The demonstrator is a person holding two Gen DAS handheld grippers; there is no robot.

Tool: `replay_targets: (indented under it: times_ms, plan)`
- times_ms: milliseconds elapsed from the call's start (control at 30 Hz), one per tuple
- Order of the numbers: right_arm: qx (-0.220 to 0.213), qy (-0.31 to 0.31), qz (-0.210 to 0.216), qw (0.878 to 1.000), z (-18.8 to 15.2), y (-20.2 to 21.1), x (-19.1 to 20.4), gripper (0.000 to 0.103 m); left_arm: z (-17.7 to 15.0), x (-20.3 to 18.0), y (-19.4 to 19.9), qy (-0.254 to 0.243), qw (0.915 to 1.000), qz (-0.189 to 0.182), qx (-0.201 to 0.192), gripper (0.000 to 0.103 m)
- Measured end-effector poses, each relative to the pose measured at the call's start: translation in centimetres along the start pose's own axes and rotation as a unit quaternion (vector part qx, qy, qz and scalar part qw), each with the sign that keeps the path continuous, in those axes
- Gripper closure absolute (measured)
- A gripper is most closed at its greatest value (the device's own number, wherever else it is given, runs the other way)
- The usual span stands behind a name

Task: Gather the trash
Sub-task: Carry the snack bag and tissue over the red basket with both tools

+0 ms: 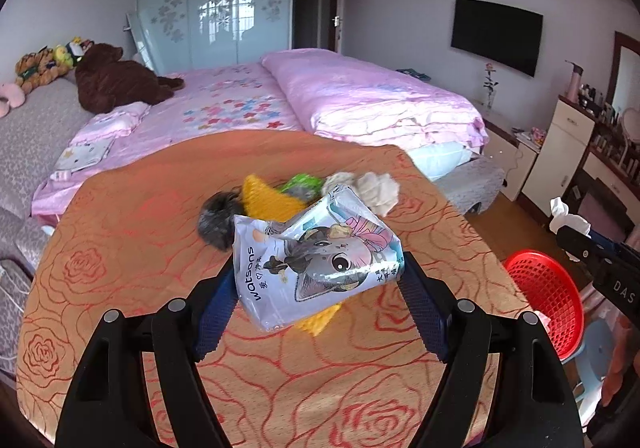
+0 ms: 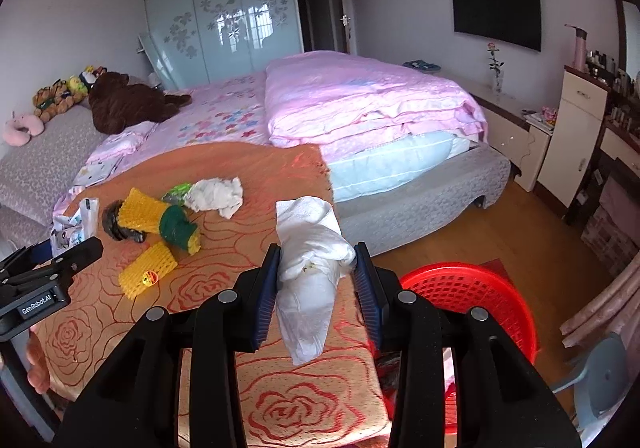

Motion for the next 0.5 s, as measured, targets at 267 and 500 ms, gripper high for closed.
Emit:
replay_targets:
  times_ms: [267,500]
  plan:
    - [-0.004,-0.013,-0.017,1.0,0.1,0.5,-2.3,0.067,1.3,-2.6,-0.8,-0.019,0.9996,-0.019,-0.002,0.029]
    - [-0.004,-0.028,-0.038,0.999,-0.2,0.6,-4.8,0.067,2.0,-5.1,-1.7,-0.041,0.9985,-0.036,0.001,0.029]
Point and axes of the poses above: each gripper's, at about its wrist camera, not at the fingertips, and y roughly against the way its jaws point, x to its left, z to its top, the point moved 2 cm from there along -y, roughly the way its jaws point, and after that the axes turned 15 degrees about -z, right-handed, at the moved point
